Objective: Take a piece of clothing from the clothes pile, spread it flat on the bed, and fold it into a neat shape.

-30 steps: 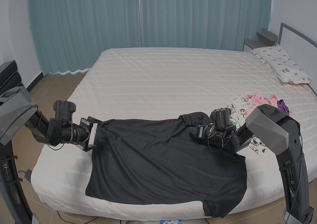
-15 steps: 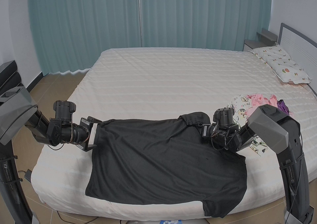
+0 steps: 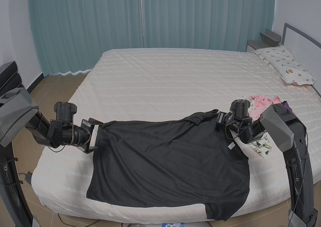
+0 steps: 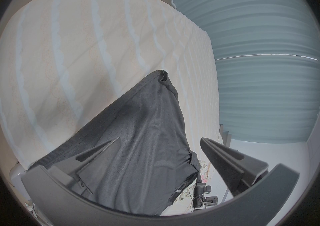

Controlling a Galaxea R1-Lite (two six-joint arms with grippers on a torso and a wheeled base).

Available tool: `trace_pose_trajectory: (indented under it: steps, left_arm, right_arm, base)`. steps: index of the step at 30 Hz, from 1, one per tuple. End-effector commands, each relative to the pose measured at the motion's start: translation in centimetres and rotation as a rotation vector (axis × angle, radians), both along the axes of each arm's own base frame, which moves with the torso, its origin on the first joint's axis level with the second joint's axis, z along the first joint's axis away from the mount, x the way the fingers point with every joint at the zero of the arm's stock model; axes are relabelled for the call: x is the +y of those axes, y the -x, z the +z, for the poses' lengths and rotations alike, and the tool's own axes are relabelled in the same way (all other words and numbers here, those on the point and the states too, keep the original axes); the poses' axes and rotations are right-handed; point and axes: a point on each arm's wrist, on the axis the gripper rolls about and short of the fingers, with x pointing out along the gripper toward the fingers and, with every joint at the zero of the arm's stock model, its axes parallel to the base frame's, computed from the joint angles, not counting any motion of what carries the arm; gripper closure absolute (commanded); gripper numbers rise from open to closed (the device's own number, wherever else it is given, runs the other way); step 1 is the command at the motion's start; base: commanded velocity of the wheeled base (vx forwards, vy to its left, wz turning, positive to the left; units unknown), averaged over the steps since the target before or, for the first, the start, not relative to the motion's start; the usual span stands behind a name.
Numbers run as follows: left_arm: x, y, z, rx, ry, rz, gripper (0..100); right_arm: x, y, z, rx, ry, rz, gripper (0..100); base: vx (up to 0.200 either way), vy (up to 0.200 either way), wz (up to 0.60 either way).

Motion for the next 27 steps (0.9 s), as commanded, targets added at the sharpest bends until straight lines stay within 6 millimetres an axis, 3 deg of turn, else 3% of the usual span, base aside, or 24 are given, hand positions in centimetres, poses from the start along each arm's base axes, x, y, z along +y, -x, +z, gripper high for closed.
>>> trace_pose_trajectory:
  steps: [1, 6, 9, 16, 24, 27]
  left_arm:
    - [0.0, 0.0, -0.1, 0.002, 0.0, 0.0, 0]
    - [0.0, 0.0, -0.1, 0.002, 0.0, 0.0, 0]
    - [0.0, 0.0, -0.1, 0.003, 0.0, 0.0, 0]
    - [0.0, 0.0, 0.0, 0.002, 0.0, 0.0, 0]
    - [-0.1, 0.0, -0.1, 0.003, 0.0, -0.001, 0]
    - [0.0, 0.0, 0.0, 0.002, 0.0, 0.0, 0]
  right_arm:
    - [-1.4, -0.4, -1.7, 0.024, 0.002, -0.028, 0]
    - [-2.3, -0.4, -1.6, 0.03, 0.001, -0.048, 0]
    - [-2.6, -0.6, -0.2, 0.0, -0.04, -0.067, 0]
    - [0.2, -0.1, 5.2, -0.081, -0.17, -0.044, 0]
    - [-0.8, 0.1, 4.0, 0.044, -0.138, -0.077, 0]
    - [-3.2, -0.2, 2.4, 0.075, -0.132, -0.124, 0]
  base:
    - [0.0, 0.0, 0.0]
    - [0.0, 0.0, 0.0]
    - [0.0, 0.0, 0.0]
    - [0.0, 0.0, 0.0]
    - [0.0, 0.0, 0.0]
    - [0.0, 0.0, 0.0]
